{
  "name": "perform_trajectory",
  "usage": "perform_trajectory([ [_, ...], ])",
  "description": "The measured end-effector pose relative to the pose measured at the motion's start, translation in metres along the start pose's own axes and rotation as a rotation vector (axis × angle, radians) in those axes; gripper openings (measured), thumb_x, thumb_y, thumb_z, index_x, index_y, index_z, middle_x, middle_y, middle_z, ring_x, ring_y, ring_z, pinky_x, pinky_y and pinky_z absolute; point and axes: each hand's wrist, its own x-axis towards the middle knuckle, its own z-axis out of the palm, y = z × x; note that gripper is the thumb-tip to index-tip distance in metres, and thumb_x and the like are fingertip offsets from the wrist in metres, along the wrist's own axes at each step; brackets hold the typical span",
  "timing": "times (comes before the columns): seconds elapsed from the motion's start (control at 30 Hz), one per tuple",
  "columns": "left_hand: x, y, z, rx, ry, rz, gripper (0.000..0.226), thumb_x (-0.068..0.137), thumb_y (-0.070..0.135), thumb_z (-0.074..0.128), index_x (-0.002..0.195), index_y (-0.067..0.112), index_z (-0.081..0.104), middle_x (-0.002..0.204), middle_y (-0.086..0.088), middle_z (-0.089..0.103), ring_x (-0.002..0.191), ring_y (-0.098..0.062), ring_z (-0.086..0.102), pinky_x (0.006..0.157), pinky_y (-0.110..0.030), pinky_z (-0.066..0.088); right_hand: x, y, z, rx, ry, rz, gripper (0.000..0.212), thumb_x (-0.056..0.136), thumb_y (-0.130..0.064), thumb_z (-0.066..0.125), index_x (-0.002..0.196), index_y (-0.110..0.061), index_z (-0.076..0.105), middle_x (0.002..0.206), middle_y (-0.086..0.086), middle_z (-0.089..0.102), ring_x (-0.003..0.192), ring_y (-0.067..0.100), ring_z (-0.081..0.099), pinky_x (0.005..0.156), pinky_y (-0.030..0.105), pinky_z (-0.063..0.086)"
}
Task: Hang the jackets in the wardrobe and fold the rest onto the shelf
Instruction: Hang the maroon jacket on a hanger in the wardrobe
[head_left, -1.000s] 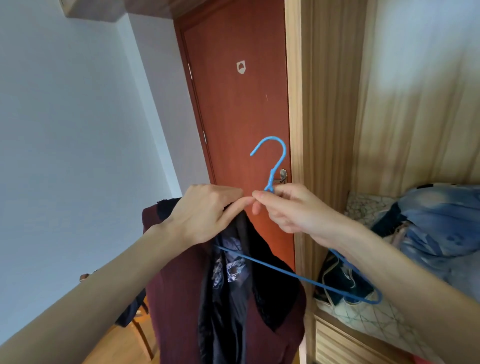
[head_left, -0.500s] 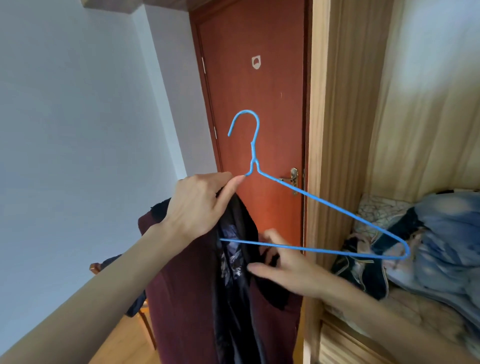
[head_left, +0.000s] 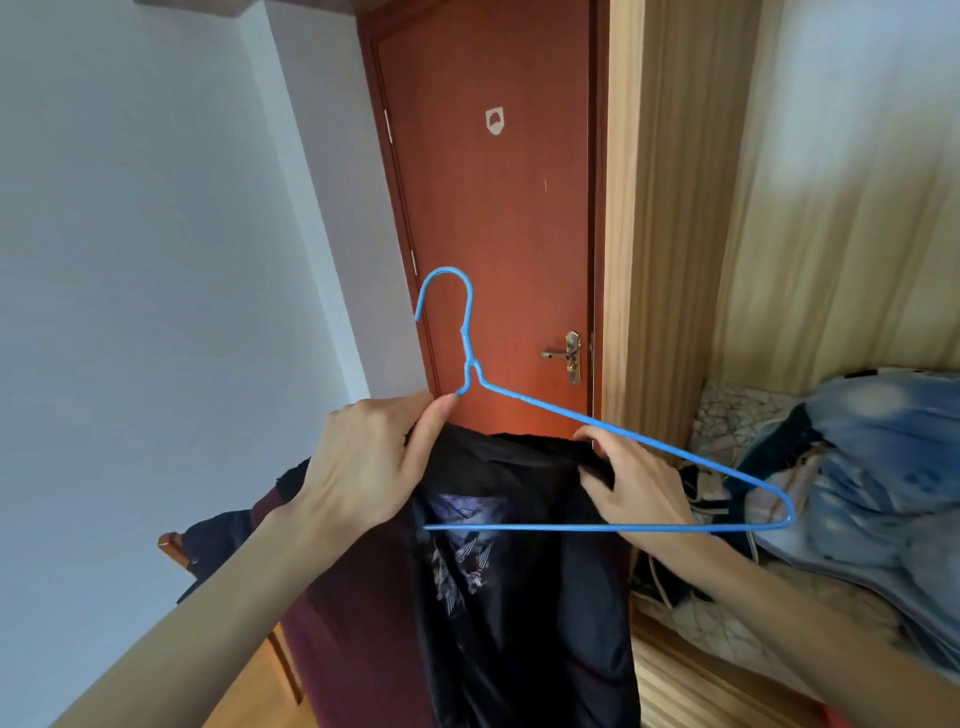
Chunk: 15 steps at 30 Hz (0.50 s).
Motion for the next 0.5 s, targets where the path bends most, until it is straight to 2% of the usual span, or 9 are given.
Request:
perform_trajectory([
  [0.1, -0.002, -0.003, 0.0, -0.013, -0.009, -0.037, 0.05, 0.108, 0.056, 0.028, 0.066, 0.029, 0.021, 0.05, 0.004, 0.023, 0.051, -0.025, 0.025, 0.048, -0.025, 0.021, 0.015, 0.015, -0.012, 0.08, 0.056, 0.058, 0.057, 0.091, -0.021, 0.073, 0.14, -0.026, 0.046, 0.133, -0.009, 0.053, 0.114, 0.009, 0.059, 0.089, 0.029, 0.049],
  [0.2, -0.002, -0.004, -0.001, -0.006, -0.011, -0.045, 0.053, 0.108, 0.058, 0.029, 0.065, 0.027, 0.023, 0.049, 0.003, 0.024, 0.05, -0.024, 0.026, 0.048, -0.025, 0.022, 0.021, 0.027, -0.022, 0.091, 0.002, 0.194, 0.044, 0.093, -0.019, 0.071, 0.133, -0.025, 0.053, 0.128, -0.001, 0.057, 0.115, 0.021, 0.061, 0.091, 0.038, 0.051],
  [0.27, -0.004, -0.007, 0.0, 0.03, -0.017, -0.044, 0.054, 0.109, 0.057, 0.031, 0.064, 0.029, 0.022, 0.048, 0.003, 0.026, 0.047, -0.023, 0.027, 0.048, -0.024, 0.022, 0.023, 0.034, -0.032, 0.087, -0.047, 0.214, 0.033, 0.095, -0.018, 0.068, 0.125, -0.028, 0.059, 0.122, -0.001, 0.061, 0.114, 0.024, 0.063, 0.093, 0.043, 0.053],
  [0.37, -0.011, -0.013, 0.005, 0.099, -0.051, -0.06, 0.054, 0.107, 0.053, 0.036, 0.061, 0.031, 0.02, 0.046, 0.007, 0.027, 0.044, -0.019, 0.026, 0.048, -0.029, 0.025, 0.034, 0.033, -0.058, 0.09, -0.087, 0.161, 0.044, 0.089, -0.011, 0.071, 0.127, -0.032, 0.062, 0.123, -0.006, 0.065, 0.116, 0.019, 0.064, 0.097, 0.043, 0.053],
  [0.43, -0.014, -0.016, 0.009, 0.174, -0.062, -0.06, 0.052, 0.106, 0.049, 0.04, 0.062, 0.031, 0.018, 0.048, 0.008, 0.027, 0.046, -0.028, 0.029, 0.05, -0.033, 0.032, 0.045, 0.025, -0.077, 0.082, -0.085, 0.156, 0.051, 0.086, -0.007, 0.067, 0.127, -0.035, 0.061, 0.125, -0.009, 0.066, 0.119, 0.016, 0.063, 0.102, 0.042, 0.051],
  [0.5, -0.015, -0.02, 0.01, 0.276, -0.054, -0.067, 0.051, 0.105, 0.042, 0.049, 0.063, 0.028, 0.025, 0.051, 0.007, 0.032, 0.047, -0.04, 0.041, 0.048, -0.034, 0.038, 0.053, 0.018, -0.095, 0.028, -0.098, 0.148, 0.053, 0.082, -0.006, 0.062, 0.123, -0.039, 0.061, 0.126, -0.012, 0.064, 0.118, 0.015, 0.062, 0.101, 0.045, 0.051],
])
